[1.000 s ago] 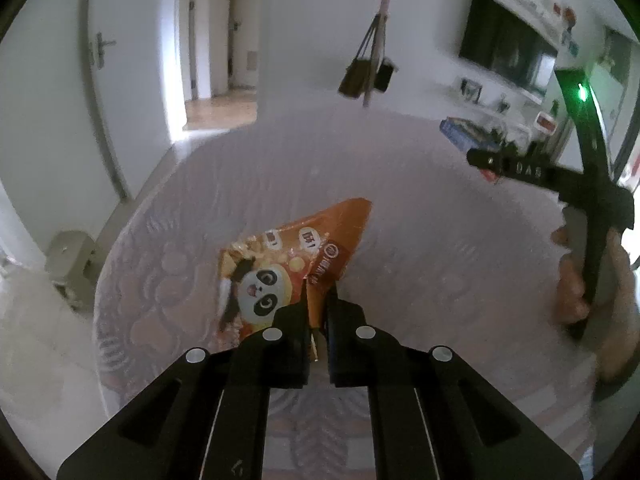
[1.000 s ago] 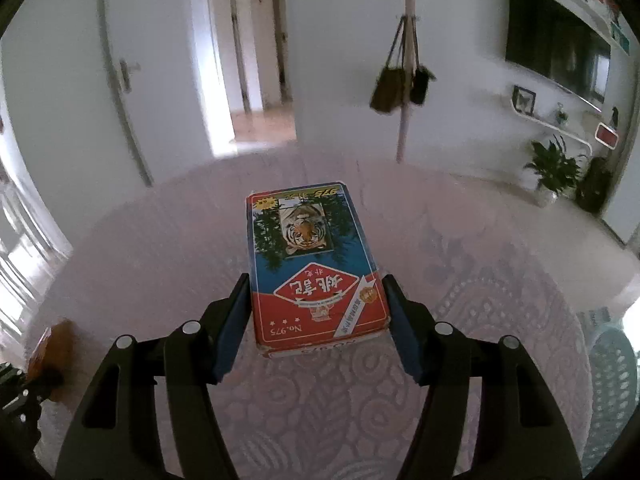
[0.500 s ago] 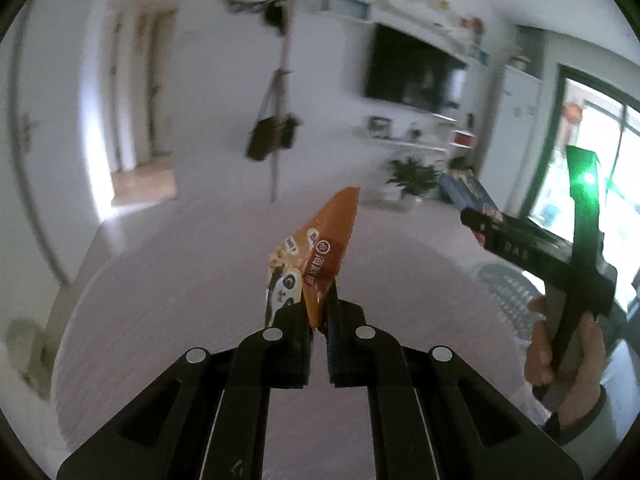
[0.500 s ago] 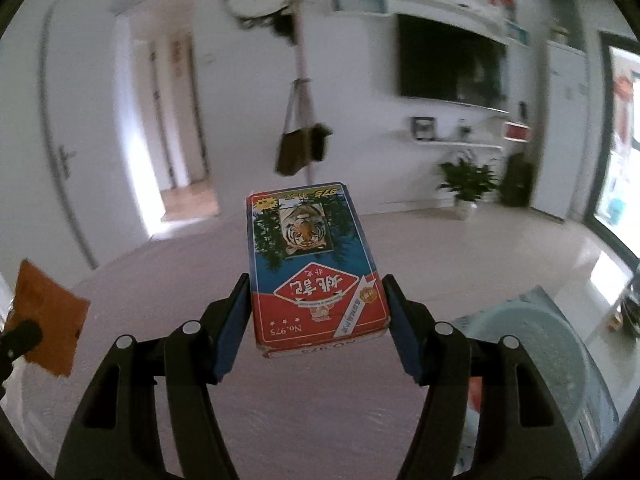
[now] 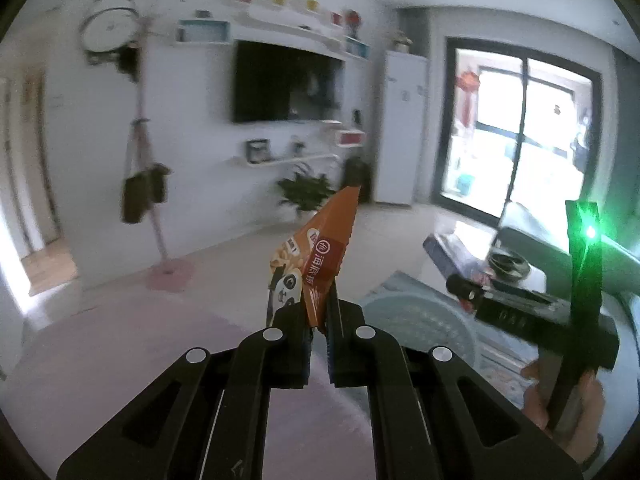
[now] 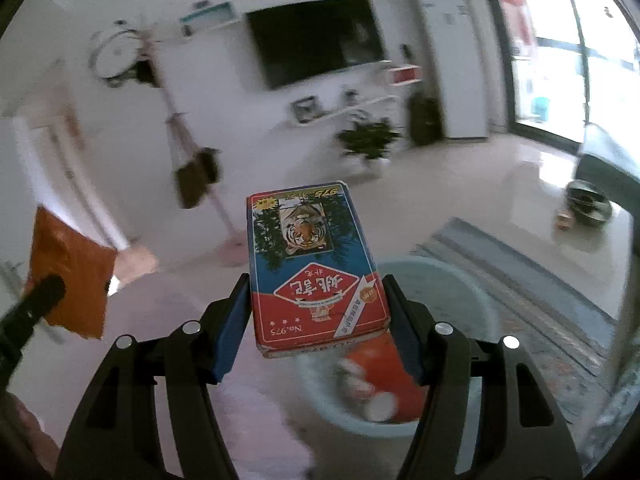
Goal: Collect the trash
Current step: 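Carry snack bag and card box over the teal basket and open both grippers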
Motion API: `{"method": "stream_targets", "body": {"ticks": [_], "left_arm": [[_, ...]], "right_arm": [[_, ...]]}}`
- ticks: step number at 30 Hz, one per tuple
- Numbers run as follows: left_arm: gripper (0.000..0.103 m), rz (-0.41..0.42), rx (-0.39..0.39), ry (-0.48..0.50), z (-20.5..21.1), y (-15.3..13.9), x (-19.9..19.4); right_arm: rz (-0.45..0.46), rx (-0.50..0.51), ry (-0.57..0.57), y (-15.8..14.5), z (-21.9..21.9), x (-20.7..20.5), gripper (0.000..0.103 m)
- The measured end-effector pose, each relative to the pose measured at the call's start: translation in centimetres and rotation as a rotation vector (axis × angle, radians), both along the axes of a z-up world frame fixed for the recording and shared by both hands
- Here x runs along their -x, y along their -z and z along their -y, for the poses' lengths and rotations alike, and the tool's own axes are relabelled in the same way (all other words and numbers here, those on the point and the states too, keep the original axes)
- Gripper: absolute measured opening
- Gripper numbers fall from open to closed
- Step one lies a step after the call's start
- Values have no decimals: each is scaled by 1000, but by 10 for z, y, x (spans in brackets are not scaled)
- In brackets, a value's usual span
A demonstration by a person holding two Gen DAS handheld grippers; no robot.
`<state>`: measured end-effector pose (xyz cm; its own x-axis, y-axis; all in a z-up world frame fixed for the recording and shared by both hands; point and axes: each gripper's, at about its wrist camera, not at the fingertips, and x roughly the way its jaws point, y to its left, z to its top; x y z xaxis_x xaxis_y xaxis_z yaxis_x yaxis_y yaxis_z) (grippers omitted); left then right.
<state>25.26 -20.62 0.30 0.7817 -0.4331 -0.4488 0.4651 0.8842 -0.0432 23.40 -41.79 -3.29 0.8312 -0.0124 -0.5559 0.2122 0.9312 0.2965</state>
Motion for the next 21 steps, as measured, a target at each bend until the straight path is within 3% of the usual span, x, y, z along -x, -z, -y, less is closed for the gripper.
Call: {"method": "stream_targets", "body": {"ticks": [3, 8, 16, 18, 21], "left_arm": [[4, -34, -4, 56, 26, 14, -16], [4, -166, 23, 151, 62, 53, -52], [5, -354, 91, 241, 82, 114, -95], [8, -378, 92, 254, 83, 121, -100], [20, -393, 105, 254, 83, 125, -107]], "right_arm": [[-41, -16, 45, 19, 23, -2, 61], [-119, -35, 110, 50, 51, -6, 61], [-253, -50, 179, 103, 72, -14, 62], [-264, -61, 198, 113, 76, -16, 63], [-277, -96, 220, 122, 80, -20, 64]]}}
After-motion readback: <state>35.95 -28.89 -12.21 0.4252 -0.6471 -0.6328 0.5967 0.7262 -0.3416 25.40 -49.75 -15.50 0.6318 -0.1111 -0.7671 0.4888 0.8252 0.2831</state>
